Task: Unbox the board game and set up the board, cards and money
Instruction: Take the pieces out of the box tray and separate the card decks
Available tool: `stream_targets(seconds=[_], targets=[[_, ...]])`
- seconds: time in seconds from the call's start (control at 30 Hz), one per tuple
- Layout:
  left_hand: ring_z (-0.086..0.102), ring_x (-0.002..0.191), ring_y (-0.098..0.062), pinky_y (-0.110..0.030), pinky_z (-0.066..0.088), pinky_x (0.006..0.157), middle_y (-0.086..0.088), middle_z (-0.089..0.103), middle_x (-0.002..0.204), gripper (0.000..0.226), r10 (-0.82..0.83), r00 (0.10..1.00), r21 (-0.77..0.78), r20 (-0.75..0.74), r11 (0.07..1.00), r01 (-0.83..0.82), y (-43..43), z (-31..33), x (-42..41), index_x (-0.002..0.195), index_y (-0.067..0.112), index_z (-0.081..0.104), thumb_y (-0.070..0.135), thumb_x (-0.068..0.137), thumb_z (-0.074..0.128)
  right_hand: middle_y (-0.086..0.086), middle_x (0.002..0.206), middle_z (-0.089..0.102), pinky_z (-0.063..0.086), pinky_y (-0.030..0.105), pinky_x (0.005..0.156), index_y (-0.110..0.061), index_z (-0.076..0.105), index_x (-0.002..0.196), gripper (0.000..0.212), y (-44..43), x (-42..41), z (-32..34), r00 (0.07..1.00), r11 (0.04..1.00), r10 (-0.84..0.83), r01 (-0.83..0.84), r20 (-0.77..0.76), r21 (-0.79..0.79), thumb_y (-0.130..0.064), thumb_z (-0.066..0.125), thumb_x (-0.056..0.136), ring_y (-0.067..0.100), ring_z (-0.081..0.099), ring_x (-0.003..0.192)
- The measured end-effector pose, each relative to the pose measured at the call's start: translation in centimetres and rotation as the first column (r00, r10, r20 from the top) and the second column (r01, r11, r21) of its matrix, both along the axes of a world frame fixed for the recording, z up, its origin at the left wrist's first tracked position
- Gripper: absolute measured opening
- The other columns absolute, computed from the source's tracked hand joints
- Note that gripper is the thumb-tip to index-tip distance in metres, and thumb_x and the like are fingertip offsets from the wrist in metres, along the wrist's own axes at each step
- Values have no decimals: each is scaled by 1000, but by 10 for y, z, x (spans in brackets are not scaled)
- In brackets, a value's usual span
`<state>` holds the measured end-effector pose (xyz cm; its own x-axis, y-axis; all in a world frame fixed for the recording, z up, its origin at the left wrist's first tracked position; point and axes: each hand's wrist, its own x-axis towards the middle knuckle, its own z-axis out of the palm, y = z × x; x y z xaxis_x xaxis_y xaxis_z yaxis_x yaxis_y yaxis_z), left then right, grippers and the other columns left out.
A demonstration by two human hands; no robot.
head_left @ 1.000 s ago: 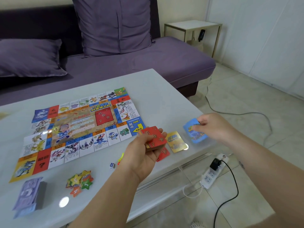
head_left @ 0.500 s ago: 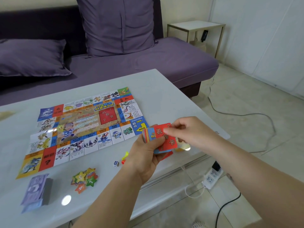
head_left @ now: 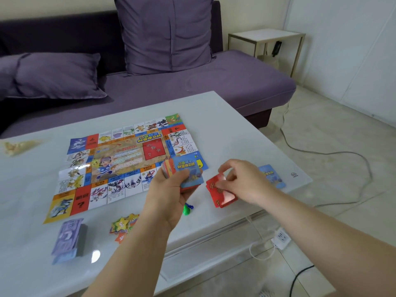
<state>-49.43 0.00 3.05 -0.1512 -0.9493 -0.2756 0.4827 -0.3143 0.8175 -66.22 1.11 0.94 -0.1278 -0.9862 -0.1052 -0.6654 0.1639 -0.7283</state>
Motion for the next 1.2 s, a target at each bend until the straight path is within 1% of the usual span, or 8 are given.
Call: stream_targets(seconds=[0.1, 0.17, 0.3, 0.43, 0.67, 0.77, 0.9, 1.2], targets=[[71, 64, -16, -25, 58, 56, -2, 73, 76, 23, -23, 1000, 9, 17, 1000, 23, 4, -3, -3, 100, 13, 57, -7, 90, 51, -10, 82, 57, 40, 30, 76, -26, 59, 109, 33, 2, 5, -9, 925, 998, 9, -31, -381, -49, -40, 70, 81, 14, 56, 88], [71, 65, -16, -26, 58, 58, -2, 73, 78, 24, -56, 998, 13, 19, 998, 55, 6, -5, -7, 99, 14, 57, -7, 88, 53, -6, 90, 56, 35, 29, 77, -25, 61, 108, 29, 1, 5, -5, 903, 988, -54, -14, -426, -155, -42, 64, 84, 15, 53, 89], [71, 71, -18, -29, 58, 66, -5, 73, 87, 25, -139, 990, 17, 32, 990, 138, 10, -11, -17, 104, 14, 58, -4, 87, 56, -2, 75, 65, 40, 26, 65, -12, 68, 87, 38, 3, 1, 22, 948, 994, -87, 104, 306, -37, -47, 53, 90, 11, 53, 63], [71, 69, -18, -26, 57, 58, -7, 73, 81, 20, -200, 979, 6, -27, 980, 200, 15, -7, -29, 99, 11, 60, -1, 92, 47, -12, 48, 53, 36, 16, 50, -17, 67, 72, 22, 7, -7, 23, 956, 998, -67, 62, 285, 26, -36, 68, 84, 1, 44, 44], [71, 66, -15, -27, 57, 53, -2, 74, 79, 23, -223, 975, -33, 3, 974, 223, 19, -10, -45, 107, 13, 56, -3, 92, 48, -8, 54, 56, 35, 19, 52, -15, 70, 77, 10, 9, -32, 23, 885, 996, -81, 55, 459, 70, -19, 67, 86, 4, 42, 49], [69, 60, -13, -25, 55, 53, 1, 72, 73, 25, -217, 976, -13, 29, 976, 218, 18, -14, -52, 106, 16, 56, -3, 91, 50, -12, 52, 59, 35, 15, 50, -21, 70, 81, 8, 8, -47, 28, 925, 996, -87, 81, 371, 33, -19, 66, 87, 5, 43, 50], [68, 64, -14, -34, 56, 65, -2, 71, 80, 26, -175, 982, -9, 69, 984, 176, 15, -21, -54, 105, 20, 56, -2, 91, 52, 16, 89, 71, 36, 24, 61, -4, 68, 103, 19, 5, -84, 22, 986, 985, -159, 162, 58, -53, -12, 64, 87, 32, 62, 78], [70, 72, -18, -32, 58, 59, -7, 70, 89, 22, -156, 983, 25, 101, 988, 154, 14, -22, -50, 106, 16, 56, 0, 91, 54, 3, 115, 57, 42, 33, 89, -20, 58, 127, 45, 2, -90, 3, 890, 974, -224, 222, -397, -52, -35, 67, 85, 23, 56, 104]])
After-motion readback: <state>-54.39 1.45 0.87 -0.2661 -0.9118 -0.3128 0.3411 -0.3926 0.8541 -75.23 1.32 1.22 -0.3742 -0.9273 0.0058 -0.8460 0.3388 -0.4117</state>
